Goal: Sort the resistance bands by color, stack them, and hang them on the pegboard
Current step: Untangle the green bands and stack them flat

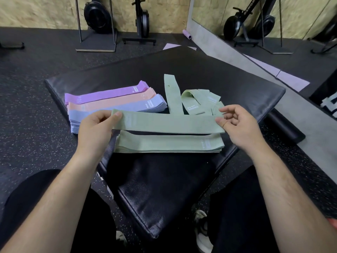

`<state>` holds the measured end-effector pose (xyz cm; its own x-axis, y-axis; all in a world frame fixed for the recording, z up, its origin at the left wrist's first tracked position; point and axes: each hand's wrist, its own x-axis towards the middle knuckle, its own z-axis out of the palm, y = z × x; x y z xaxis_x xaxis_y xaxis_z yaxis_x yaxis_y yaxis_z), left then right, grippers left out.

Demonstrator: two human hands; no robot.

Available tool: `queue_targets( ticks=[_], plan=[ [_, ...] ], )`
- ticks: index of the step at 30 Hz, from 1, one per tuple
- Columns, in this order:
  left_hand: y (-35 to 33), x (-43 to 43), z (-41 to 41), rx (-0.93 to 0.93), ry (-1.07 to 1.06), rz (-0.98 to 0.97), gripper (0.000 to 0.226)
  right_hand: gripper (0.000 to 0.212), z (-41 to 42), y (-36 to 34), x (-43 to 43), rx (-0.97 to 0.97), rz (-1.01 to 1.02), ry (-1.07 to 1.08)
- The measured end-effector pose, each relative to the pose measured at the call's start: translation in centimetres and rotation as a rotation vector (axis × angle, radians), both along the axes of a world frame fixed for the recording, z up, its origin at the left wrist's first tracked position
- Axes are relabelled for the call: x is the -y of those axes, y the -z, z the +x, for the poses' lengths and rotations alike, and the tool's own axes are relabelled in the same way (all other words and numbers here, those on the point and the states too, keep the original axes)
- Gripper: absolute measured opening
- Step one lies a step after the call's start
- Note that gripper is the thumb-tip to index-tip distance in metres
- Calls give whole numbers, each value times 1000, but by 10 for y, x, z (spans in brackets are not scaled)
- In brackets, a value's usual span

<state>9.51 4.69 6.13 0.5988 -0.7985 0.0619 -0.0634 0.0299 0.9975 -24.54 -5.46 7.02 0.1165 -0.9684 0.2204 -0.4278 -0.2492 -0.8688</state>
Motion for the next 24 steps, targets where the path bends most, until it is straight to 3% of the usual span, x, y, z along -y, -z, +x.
queue_targets(
  ticks=[3,10,15,18,21,24],
  plan=[
    [5,-6,3,138,24,56,12,22,-8,3,-4,-33,9,-27],
    [7,-16,-7,649,79,171,6,20,-13,13,-8,-199,6,-72],
    [18,-14,-4,833,91,162,22,20,-12,14,-10,-343,-50,-113],
    [23,-11,-7,1095,56,73,32,21,-11,11,-12,-450,-123,-132],
    [24,-7,-26,1234,206,13,41,31,-8,7,-13,-585,-187,-205],
    [31,-1,-46,1274,445,33,56,54,4,5,-18,-714,-171,-313]
  ],
)
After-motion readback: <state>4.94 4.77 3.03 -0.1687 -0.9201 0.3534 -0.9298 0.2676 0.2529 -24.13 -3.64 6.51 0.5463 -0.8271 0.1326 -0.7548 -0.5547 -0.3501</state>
